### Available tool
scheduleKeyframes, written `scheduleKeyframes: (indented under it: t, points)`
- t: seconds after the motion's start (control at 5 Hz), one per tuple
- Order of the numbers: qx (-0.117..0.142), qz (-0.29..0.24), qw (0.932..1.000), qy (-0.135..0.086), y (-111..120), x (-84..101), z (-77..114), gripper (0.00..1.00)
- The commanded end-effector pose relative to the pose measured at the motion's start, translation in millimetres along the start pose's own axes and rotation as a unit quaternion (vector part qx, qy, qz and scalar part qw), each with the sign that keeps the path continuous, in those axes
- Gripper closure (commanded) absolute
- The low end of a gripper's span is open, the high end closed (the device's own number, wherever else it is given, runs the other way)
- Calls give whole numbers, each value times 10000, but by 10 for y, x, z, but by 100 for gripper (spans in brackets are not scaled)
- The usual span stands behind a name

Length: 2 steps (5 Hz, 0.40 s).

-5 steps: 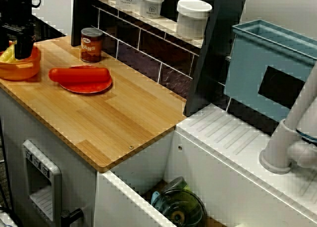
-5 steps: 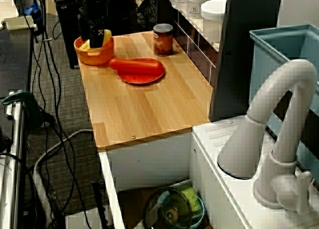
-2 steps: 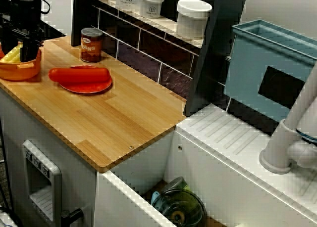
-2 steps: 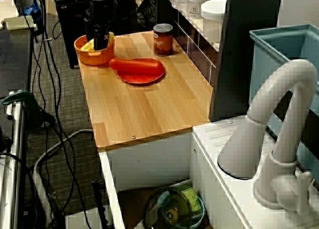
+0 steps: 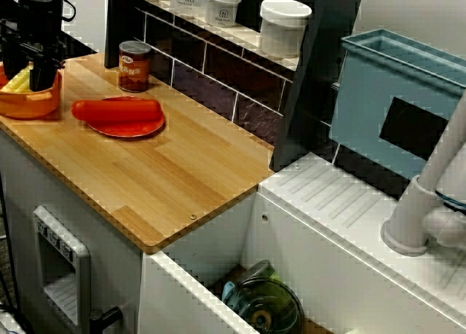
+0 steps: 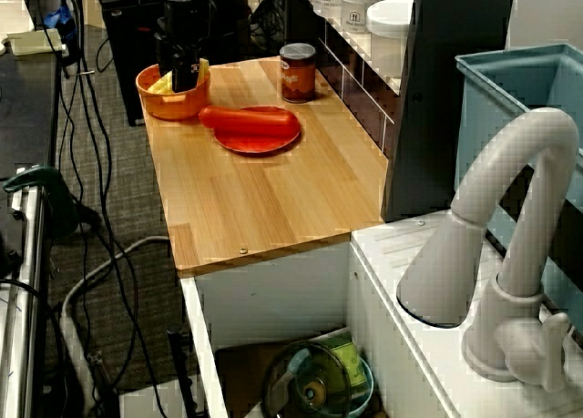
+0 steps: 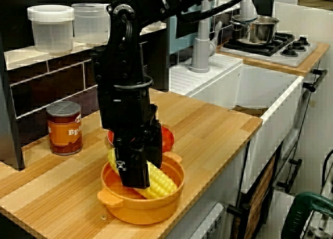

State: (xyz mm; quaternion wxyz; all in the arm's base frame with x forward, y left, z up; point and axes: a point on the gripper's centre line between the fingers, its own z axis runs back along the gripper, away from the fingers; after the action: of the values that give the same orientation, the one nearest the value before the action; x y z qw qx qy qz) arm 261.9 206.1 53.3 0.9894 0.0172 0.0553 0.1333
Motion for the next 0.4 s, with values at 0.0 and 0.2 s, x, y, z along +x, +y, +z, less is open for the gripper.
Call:
scheduleKeyframes:
  t: [0.0,0.2]
  points:
    - [40,-32,9998,-174,47,34,128,100]
    - [-16,-79,9998,-166,78,7,156,100]
